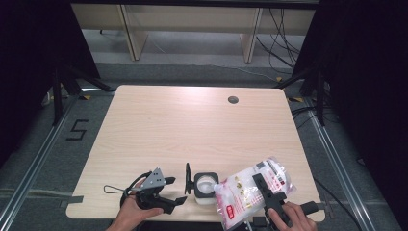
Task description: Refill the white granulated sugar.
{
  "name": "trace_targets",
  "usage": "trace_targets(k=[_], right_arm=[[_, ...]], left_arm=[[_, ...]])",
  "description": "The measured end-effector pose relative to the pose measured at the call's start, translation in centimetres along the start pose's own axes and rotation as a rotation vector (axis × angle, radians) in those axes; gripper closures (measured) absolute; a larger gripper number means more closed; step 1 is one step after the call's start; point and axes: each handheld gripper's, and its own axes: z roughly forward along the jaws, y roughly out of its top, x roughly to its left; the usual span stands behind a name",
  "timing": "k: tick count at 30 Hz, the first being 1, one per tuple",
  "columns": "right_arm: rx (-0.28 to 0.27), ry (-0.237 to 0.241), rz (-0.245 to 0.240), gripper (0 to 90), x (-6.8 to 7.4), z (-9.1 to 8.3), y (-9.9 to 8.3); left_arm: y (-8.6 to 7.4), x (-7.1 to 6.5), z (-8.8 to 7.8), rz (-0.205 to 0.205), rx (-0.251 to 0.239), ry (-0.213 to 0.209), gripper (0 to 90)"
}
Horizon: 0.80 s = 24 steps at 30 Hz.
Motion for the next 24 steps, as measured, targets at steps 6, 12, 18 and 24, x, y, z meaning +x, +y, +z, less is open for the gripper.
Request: trace_targets(k=[6,12,18,24], right_arm=[[-0.008,-0.009,-0.038,54.8,-0.27,-0.01,0.09],[-0.008,-0.012,-0.07,54.8,-0.46,0.03,0.04],[-0.012,-0.022,-0.051,54.8,-0.41,0.07,0.1],[-0.009,-0.019,-0.06,54.8,-0.52,0.0,0.13]], left_arm=[[-0.06,-0.14,-0.02,-0.029,0.0,0.005,19.6],[-0.04,-0.1,-0.04,-0.019,0.0,0.003,19.6],[0.01,0.02,-0.01,0.001,0.0,0.001,19.6],[-0.02,-0.08,-0.03,-0.014,0.0,0.002,19.7]])
